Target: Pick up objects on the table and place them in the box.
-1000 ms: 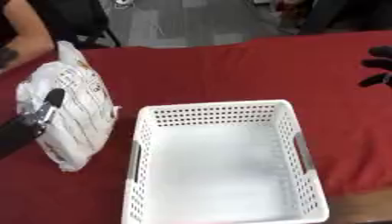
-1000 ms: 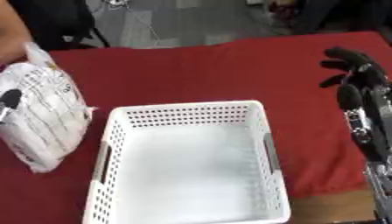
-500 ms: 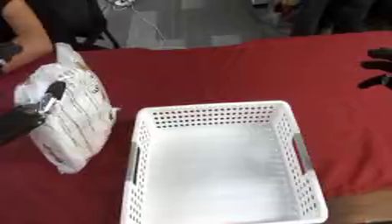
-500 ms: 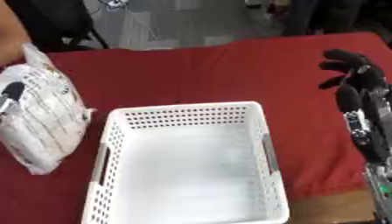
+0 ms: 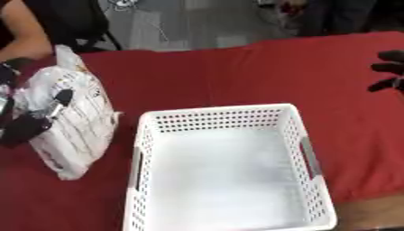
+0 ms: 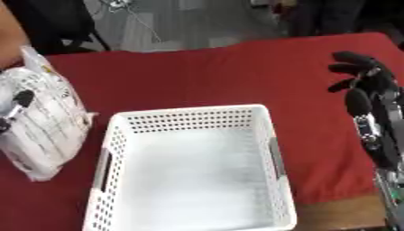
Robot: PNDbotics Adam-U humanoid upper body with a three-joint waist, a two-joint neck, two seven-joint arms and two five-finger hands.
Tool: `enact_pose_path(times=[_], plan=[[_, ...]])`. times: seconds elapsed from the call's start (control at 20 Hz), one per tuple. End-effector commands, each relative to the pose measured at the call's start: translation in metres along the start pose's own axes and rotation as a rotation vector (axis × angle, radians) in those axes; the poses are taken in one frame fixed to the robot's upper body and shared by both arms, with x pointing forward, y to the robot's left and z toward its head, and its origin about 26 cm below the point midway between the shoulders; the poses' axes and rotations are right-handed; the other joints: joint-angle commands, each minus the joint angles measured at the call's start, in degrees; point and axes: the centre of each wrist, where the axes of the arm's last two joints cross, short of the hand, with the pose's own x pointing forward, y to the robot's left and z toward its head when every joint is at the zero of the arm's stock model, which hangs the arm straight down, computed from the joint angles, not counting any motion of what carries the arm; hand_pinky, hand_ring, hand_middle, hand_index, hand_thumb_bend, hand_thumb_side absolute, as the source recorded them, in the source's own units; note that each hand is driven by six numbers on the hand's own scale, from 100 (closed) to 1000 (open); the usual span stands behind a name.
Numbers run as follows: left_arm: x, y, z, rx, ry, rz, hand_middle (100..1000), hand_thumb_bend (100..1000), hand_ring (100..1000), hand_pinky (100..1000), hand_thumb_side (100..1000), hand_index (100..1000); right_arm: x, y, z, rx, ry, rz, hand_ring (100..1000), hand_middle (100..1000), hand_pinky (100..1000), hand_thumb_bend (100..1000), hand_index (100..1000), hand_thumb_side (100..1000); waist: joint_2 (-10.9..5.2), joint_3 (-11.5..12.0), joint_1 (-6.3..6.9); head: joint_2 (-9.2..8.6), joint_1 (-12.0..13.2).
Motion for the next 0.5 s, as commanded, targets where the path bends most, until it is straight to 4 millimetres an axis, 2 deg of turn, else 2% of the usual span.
enact_pose_path(times=[0.05,0.5], plan=[[-0.007,0.005,-0.006,-0.014,0.015,-0.042,915,1000,860,771,861,942,0.004,-0.005,-0.003,0.005,-0.020,0.012,776,803,581,406,892,928,-0.83,0.0,-0.07,-0.72,-0.8],[-0.016,-0.006,-0.004,-0.070,0.073,-0.075,915,1000,860,770,883,949,0.004,-0.004,-0.003,0.005,-0.020,0.011,776,803,581,404,892,928,-0.84,-0.1,-0.06,-0.75,-0.9]])
